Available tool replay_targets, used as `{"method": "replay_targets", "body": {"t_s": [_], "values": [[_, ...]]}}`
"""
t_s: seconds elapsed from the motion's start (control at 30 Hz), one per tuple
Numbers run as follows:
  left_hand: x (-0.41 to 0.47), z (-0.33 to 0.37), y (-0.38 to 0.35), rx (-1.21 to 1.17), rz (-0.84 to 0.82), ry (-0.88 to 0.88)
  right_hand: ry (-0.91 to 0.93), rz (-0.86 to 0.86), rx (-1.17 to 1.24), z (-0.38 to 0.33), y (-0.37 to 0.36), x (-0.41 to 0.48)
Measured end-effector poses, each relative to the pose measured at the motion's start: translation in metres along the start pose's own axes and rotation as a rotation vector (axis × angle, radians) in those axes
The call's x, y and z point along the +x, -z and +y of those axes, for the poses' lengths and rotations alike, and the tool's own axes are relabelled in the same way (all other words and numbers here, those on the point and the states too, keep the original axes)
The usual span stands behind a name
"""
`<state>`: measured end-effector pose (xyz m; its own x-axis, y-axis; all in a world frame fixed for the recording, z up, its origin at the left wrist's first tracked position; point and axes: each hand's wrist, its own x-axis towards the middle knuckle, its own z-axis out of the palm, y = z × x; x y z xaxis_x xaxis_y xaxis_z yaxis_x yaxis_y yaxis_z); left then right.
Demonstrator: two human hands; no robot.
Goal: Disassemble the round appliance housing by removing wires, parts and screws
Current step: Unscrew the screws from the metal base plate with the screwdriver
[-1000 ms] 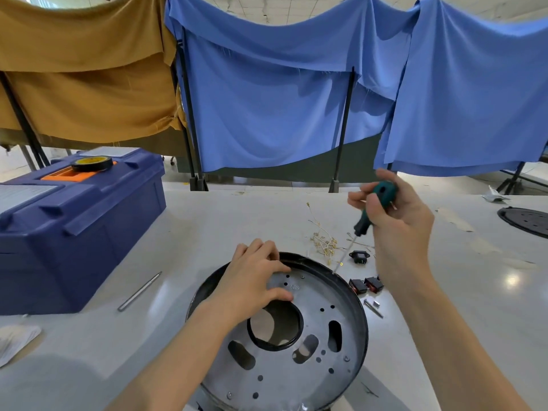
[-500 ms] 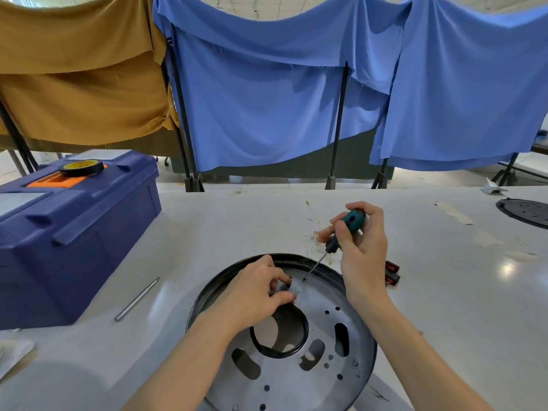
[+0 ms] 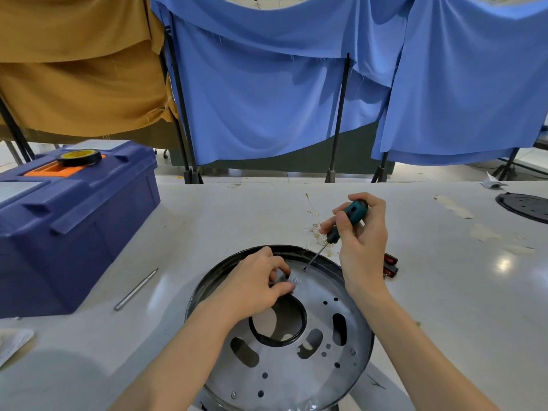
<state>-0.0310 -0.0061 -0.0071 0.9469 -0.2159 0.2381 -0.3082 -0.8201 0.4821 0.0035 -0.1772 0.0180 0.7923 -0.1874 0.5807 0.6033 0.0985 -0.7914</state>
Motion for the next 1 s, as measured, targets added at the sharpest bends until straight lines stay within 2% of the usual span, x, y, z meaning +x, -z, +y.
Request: {"method": "replay_targets", "body": {"t_s": [0.6, 1.0], "values": [[0.0007, -0.0005, -0.0017, 0.015, 0.002, -0.011, -0.015, -0.015, -0.008, 0.0001, 0.0011, -0.0002], [0.0026, -0.0025, -0.0033, 0.027, 0.009, -0.018, 0.058, -0.127, -0.059, -0.0014, -0.0019, -0.0032]]}}
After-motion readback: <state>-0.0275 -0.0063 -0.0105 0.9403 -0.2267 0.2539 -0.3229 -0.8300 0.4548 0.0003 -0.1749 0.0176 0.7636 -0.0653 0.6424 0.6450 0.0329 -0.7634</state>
